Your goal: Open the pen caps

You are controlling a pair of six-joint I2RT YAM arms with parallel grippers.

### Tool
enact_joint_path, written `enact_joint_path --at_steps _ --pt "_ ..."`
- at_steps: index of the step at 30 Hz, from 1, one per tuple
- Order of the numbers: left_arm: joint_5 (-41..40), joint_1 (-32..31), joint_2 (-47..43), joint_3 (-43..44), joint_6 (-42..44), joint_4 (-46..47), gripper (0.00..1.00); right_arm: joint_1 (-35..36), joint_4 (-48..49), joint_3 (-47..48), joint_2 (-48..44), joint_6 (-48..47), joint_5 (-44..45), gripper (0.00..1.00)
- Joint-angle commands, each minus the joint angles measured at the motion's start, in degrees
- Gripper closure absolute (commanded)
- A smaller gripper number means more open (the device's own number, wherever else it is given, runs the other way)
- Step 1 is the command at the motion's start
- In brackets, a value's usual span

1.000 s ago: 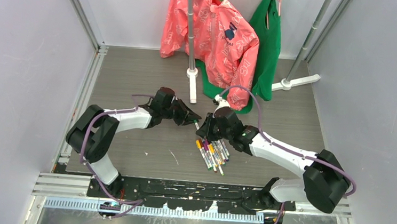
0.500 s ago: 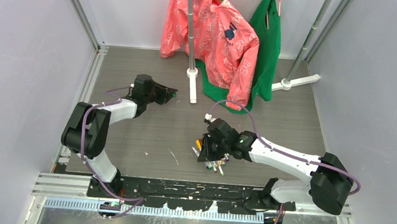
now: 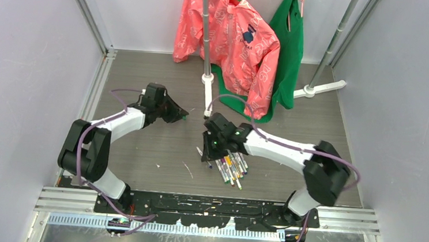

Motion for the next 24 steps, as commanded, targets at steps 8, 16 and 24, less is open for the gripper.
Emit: enact_joint_path --at_steps 8,16,24 --pt "-6.23 -0.96 -6.75 2.78 19.45 -23.34 1.0 -0.3 -1.23 18.48 19.37 -6.3 13.59 0.99" --pt "-10.91 -1.05 -4.61 4.48 23.99 -31.14 1.0 -2.3 0.79 22.83 26.15 -6.08 16.05 0.99" --pt "-14.27 -1.78 -0.21 5.58 24.49 -35.51 0.99 -2.29 2.18 27.3 32.08 -5.97 14.83 0.94"
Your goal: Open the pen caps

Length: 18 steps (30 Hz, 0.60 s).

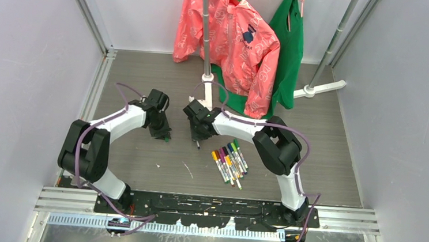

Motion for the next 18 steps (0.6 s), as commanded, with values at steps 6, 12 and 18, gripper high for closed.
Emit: enact_joint_path --at_steps 6,12,18 --pt "-5.75 -0.95 3.16 2.15 0.66 -5.8 0.94 0.86 1.84 5.58 4.16 0.78 -0.66 0.9" --pt "-5.89 -1.01 4.09 1.35 -0.22 -5.89 0.83 2.21 2.37 6.96 5.85 2.01 -2.42 0.82" --pt "-6.61 -1.01 3.69 0.27 -1.52 -6.19 0.72 4.16 2.61 7.46 6.78 2.88 -2.96 0.77"
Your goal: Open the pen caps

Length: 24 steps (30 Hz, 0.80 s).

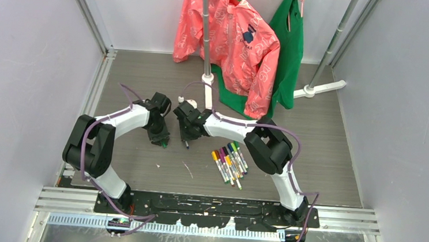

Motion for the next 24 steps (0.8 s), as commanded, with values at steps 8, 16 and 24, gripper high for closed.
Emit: enact_joint_path --at_steps 8,16,24 --pt "-2.35 -0.18 -0.96 0.15 -2.32 -1.87 0.66 1.79 -0.04 -0.08 1.0 1.92 -1.79 0.68" --pt "-3.84 -0.18 -3.96 2.06 -3.13 -4.47 0.64 1.71 -2.18 0.62 -1.29 -0.18 0.19 0.64" --pt "-5.48 -0.18 -8.02 5.62 -3.74 -8.15 0.59 1.13 -6.36 1.48 -6.13 -2.54 3.69 0.62"
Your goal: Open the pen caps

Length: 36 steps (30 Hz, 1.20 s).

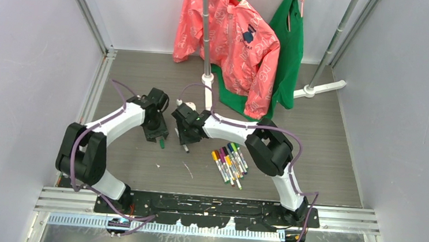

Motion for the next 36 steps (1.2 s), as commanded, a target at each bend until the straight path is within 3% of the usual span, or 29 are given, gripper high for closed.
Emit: enact_joint_path --at_steps 1,17,24,36 --pt "-2.25 -0.2 -4.32 4.14 -0.87 -3.01 0.58 -0.48 -4.64 0.94 -6.35 -2.21 4.13 0.62" --pt "3.22 -0.18 -17.07 -1.34 -3.76 2.19 0.54 -3.98 -10.4 -15.05 -27.66 -2.86 12.35 0.56" --pt "5.45 -0.56 -18.79 -4.56 -6.07 6.15 0.55 -9.58 -12.6 -25.78 -36.31 -1.67 14.33 0.56" --pt "6.56 -1.41 -18.17 -4.43 -8.26 8.13 0.55 -13.54 -13.22 -31.79 -35.3 -2.51 13.38 0.57"
